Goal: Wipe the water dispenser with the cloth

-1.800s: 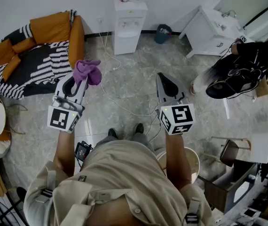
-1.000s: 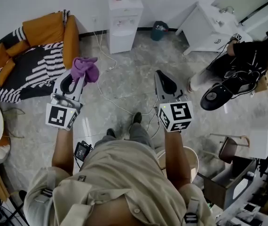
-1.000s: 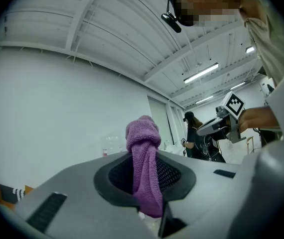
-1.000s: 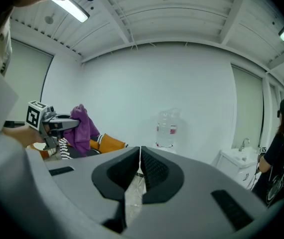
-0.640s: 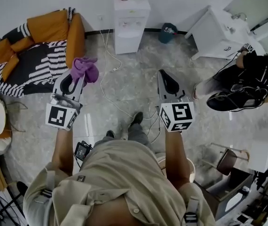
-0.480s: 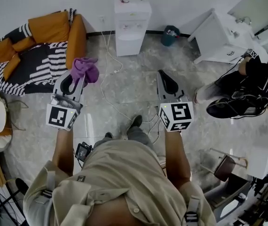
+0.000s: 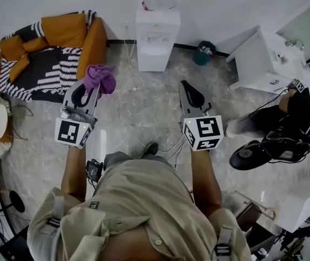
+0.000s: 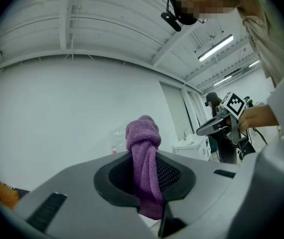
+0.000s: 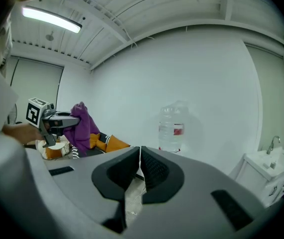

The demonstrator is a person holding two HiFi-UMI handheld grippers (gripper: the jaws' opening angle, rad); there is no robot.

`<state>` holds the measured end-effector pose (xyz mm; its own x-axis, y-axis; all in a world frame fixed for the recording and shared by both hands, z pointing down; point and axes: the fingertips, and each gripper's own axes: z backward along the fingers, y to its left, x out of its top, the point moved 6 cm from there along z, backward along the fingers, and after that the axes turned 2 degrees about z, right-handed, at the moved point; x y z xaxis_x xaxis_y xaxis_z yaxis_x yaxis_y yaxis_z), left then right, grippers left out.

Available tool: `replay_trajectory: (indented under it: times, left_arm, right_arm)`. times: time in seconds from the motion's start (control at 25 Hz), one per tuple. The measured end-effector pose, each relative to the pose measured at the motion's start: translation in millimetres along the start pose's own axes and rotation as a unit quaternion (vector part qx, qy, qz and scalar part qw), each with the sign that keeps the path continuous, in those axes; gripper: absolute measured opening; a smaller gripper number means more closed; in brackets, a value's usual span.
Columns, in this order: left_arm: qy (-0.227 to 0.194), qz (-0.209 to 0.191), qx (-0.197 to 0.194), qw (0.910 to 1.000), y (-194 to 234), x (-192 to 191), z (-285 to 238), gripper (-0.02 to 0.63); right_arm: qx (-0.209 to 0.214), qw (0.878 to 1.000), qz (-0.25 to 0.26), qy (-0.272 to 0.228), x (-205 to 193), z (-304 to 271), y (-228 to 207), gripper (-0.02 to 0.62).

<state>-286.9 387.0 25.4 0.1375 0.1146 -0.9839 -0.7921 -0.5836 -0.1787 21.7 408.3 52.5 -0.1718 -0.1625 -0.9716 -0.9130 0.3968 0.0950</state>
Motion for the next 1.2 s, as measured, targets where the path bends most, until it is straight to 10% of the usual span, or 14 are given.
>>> replay_trajectory:
  times: [0.72,1.2]
  left_arm:
    - [0.017,0.004,-0.042,0.999,-7,-29,-144,0.077]
    - [0.0,0.025,-0.087,0.9959,71,-57,-300,0.077]
  right_arm:
    - [-0.021,1.0,-0.017,0.015,-21,-56,-90,0.026]
    - [-0.065,0.997,-0.026,0.038,-8,-174,-159,0.026]
